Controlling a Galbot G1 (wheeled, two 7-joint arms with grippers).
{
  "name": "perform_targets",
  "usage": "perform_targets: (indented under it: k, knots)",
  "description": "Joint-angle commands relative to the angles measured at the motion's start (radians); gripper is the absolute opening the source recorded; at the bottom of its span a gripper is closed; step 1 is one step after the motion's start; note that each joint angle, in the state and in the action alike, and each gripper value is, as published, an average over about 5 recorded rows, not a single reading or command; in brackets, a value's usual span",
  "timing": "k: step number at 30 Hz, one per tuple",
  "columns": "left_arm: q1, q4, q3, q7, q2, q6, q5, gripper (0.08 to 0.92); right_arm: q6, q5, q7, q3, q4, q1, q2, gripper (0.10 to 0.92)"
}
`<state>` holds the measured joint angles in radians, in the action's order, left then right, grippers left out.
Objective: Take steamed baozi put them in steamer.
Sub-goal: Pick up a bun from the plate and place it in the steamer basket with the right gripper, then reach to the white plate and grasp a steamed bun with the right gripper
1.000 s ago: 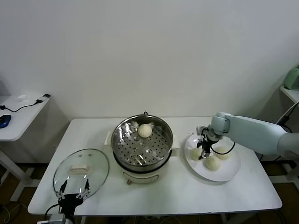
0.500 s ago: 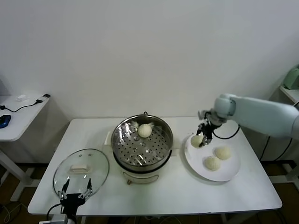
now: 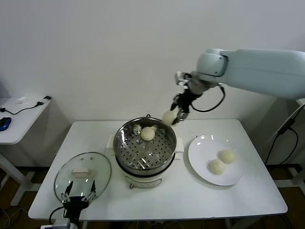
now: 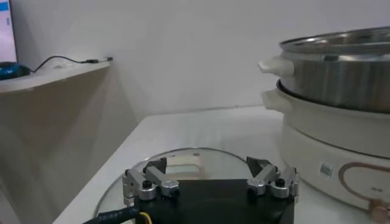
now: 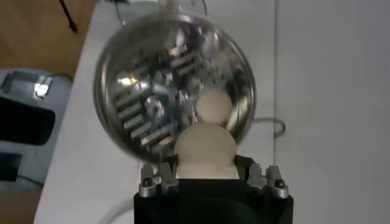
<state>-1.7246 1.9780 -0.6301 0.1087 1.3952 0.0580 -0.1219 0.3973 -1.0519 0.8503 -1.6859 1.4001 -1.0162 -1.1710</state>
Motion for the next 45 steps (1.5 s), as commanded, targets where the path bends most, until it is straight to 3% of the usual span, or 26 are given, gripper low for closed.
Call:
perform_targets:
  k: [1, 11, 21, 29, 36, 45]
  knots:
    - [-0.005, 0.012, 0.000, 0.000, 0.002, 0.000, 0.000, 0.823, 0.110, -0.120, -0.130, 0.041, 0.002, 0.107, -0.236, 0.633]
    - [-0.007, 0.016, 0.005, 0.000, 0.002, 0.000, 0.001, 0.823, 0.117, 0.001, -0.157, 0.043, -0.241, 0.301, -0.353, 0.634]
    - [0.008, 0.007, 0.009, -0.002, -0.001, 0.004, -0.004, 0.823, 0.109, 0.045, -0.151, 0.060, -0.357, 0.390, -0.405, 0.636]
    - [0.014, 0.004, 0.015, -0.002, -0.002, 0.005, -0.005, 0.823, 0.105, 0.073, -0.147, 0.057, -0.350, 0.404, -0.403, 0.641]
    - [0.007, 0.012, 0.013, -0.001, -0.003, 0.004, -0.005, 0.823, 0.056, 0.114, -0.119, 0.074, -0.312, 0.364, -0.360, 0.781]
    - [0.001, 0.025, 0.017, -0.001, 0.003, 0.005, 0.000, 0.823, -0.168, 0.130, 0.157, -0.048, -0.145, 0.019, -0.109, 0.823]
